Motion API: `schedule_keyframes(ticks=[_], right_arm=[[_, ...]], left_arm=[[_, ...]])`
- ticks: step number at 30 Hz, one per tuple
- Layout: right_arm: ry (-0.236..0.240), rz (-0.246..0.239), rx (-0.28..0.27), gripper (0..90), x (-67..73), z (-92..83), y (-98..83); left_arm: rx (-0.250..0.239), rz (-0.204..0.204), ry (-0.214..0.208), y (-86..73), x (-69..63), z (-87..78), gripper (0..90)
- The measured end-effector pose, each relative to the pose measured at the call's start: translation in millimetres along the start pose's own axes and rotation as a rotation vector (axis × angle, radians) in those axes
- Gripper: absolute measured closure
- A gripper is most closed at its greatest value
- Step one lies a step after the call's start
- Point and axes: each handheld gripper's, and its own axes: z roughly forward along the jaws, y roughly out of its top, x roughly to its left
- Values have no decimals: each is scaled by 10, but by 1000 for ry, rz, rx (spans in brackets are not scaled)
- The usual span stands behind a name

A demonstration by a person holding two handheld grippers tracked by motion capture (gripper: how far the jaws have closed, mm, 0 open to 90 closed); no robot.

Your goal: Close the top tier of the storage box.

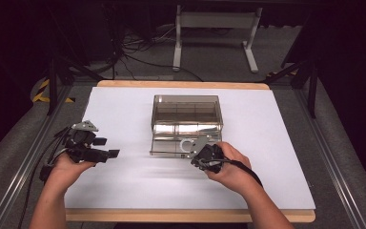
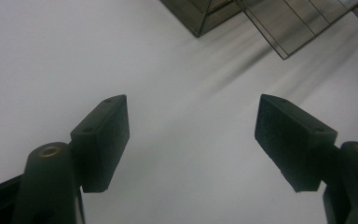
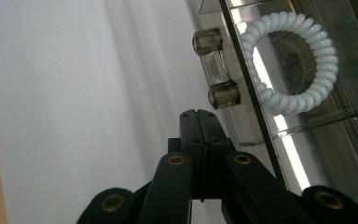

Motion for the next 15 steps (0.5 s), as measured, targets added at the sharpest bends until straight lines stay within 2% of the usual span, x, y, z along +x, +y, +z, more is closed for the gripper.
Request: schedule_keyframes(ticks=[6, 9, 15], right_arm=[[-31, -9, 1, 900, 3, 0, 11], [-46, 19, -2, 900, -3, -12, 11], [-51, 32, -14, 900, 2, -33, 26]], left_arm=[[-2, -2, -1, -2, 4, -5, 270], [-1, 1, -2, -2, 3, -5, 270], [-3, -1, 0, -4, 4, -9, 270]])
